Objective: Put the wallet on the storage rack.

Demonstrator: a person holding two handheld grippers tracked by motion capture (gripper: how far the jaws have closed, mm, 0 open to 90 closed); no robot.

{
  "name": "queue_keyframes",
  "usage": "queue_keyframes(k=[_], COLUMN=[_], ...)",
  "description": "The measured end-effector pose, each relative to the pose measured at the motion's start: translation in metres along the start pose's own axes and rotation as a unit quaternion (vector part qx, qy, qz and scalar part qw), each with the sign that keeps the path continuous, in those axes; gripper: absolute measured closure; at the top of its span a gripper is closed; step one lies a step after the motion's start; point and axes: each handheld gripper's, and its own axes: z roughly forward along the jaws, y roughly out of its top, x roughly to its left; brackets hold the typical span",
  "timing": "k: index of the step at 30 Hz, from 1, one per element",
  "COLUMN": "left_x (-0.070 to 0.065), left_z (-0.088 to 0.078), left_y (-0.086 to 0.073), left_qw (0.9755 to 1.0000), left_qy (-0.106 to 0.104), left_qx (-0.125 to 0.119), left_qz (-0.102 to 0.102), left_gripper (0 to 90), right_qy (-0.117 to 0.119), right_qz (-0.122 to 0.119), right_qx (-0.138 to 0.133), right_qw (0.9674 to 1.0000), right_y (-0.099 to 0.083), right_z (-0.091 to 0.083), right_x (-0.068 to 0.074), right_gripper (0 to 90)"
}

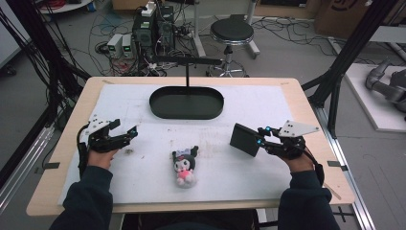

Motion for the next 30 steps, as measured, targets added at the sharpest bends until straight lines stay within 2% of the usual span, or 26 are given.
queue_keyframes(k=[10,11,13,14,16,17,19,24,25,27,30], left_x=[0.000,0.000,0.000,0.000,0.000,0.000,-0.001,-0.002,-0.002,-0.002,-0.002], left_z=[0.000,0.001,0.001,0.001,0.001,0.002,0.002,0.003,0.003,0.003,0.003], left_y=[0.000,0.000,0.000,-0.001,-0.001,-0.001,-0.001,-0.001,-0.001,-0.001,-0.001], left_qw=[1.0000,1.0000,1.0000,1.0000,1.0000,1.0000,1.0000,0.9999,0.9999,0.9999,0.9999], left_qy=[-0.001,-0.001,0.000,-0.001,-0.002,-0.002,-0.001,-0.002,-0.002,-0.001,-0.001], left_qx=[0.004,0.004,0.004,0.005,0.006,0.006,0.008,0.011,0.011,0.011,0.012], left_qz=[0.001,0.000,0.000,-0.002,0.000,0.000,0.000,0.002,0.002,0.002,0.001], left_gripper=[22.4,22.4,22.4,22.4,22.4,22.4,22.4,22.4,22.4,22.5,22.5], right_qy=[0.001,-0.006,-0.036,-0.048,-0.042,-0.042,-0.044,-0.030,-0.030,-0.028,-0.030], right_qz=[0.002,-0.001,-0.009,-0.007,-0.001,0.003,0.009,0.044,0.044,0.034,0.026], right_qx=[-0.002,-0.004,-0.006,-0.004,0.003,0.015,0.014,-0.004,-0.004,-0.010,-0.011], right_qw=[1.0000,1.0000,0.9993,0.9988,0.9991,0.9990,0.9989,0.9986,0.9986,0.9990,0.9991], right_y=[0.000,0.000,0.000,-0.001,-0.003,-0.006,-0.007,-0.012,-0.012,-0.012,-0.012], right_z=[0.000,0.000,0.000,0.001,0.003,0.008,0.010,0.011,0.011,0.008,0.007], right_x=[0.000,0.000,-0.001,-0.002,-0.004,-0.004,-0.005,-0.016,-0.016,-0.016,-0.015], right_gripper=[65.0,61.4,45.5,42.9,43.0,38.2,38.3,48.4,48.4,56.4,59.1])
